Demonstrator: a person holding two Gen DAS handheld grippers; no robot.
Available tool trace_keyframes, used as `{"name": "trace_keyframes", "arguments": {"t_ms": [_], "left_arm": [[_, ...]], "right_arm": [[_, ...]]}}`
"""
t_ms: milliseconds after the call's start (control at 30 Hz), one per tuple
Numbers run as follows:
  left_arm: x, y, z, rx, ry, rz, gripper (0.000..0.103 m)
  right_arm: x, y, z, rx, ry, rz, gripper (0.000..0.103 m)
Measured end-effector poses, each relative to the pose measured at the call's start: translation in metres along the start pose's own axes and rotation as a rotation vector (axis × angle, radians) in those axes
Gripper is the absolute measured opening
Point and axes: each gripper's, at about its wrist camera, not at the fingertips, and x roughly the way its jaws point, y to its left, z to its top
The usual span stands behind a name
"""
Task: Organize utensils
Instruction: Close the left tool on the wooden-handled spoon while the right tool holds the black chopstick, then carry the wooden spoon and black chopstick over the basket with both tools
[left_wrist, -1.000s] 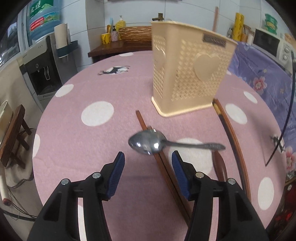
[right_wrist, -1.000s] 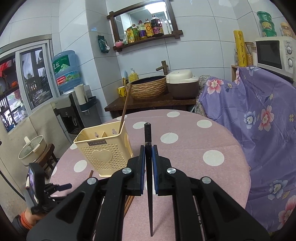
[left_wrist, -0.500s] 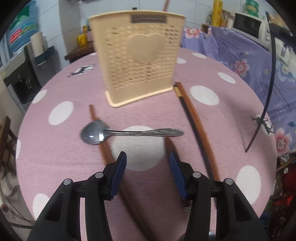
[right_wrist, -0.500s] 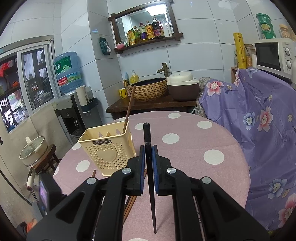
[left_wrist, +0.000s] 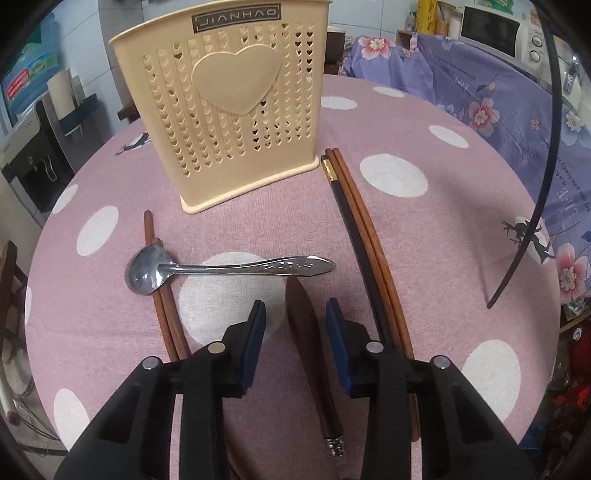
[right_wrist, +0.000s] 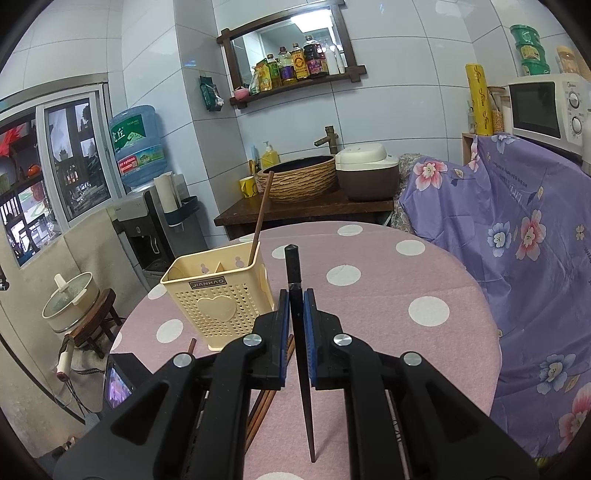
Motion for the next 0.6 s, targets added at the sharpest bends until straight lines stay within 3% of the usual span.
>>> {"name": "trace_keyframes", "arguments": {"t_ms": [100,333,600], "left_arm": [[-0.001,-0.004,0.0,0.009,-0.006,0.002,0.018],[-0.004,0.0,0.002,-0.019,-0.025,-0.023,0.016],[-0.066,0.021,0.019,-0.063,-0.186,-0.058,0.016]], "right_arm": [[-0.001,0.001,0.0,0.001,-0.001,0.002,0.009],[-0.005,0.005,0.0,-0.006,-0.006,-0.003,0.009],[-0.006,0.005,0.0,-0.009,-0.008,-0.004,0.009]]}}
